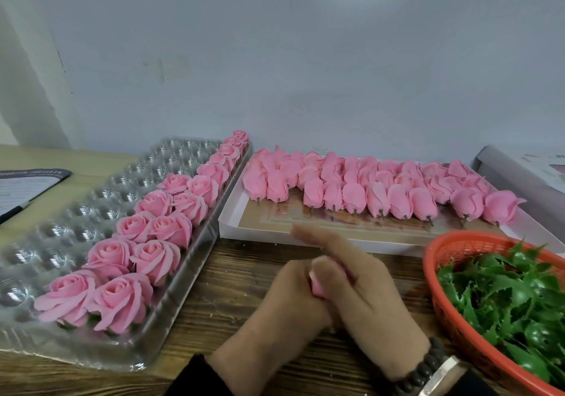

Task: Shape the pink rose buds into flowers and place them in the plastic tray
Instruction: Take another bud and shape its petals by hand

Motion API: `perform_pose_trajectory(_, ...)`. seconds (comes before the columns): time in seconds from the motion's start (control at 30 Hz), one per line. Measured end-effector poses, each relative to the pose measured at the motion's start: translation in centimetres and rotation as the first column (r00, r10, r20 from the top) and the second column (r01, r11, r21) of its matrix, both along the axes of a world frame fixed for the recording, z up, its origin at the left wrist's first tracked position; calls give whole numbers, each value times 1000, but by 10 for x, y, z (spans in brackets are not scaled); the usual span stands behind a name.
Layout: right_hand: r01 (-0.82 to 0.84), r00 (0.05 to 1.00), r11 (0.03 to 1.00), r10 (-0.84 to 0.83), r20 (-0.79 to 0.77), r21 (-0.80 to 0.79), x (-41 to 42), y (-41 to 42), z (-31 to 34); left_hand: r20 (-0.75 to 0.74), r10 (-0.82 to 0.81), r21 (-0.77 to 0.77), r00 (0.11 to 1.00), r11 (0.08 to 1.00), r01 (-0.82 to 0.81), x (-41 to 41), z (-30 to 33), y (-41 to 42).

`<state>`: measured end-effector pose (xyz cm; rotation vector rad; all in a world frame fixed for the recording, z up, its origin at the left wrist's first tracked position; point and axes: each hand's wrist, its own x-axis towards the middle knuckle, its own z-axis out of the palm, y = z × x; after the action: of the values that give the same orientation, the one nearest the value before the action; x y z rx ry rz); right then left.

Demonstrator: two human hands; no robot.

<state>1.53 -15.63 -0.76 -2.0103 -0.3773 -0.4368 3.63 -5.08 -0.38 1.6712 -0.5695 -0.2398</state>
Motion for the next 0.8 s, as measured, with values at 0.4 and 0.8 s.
perform_pose_trajectory(0.4, 114, 988, 968, -133, 73, 225, 4, -1, 3, 39, 177, -252, 984, 954, -161, 5, -1, 3)
perform_pose_trajectory(0.8, 115, 988, 948, -139, 61, 296, 3, 0, 0, -27, 162, -251, 986, 954, -164, 3, 1, 3)
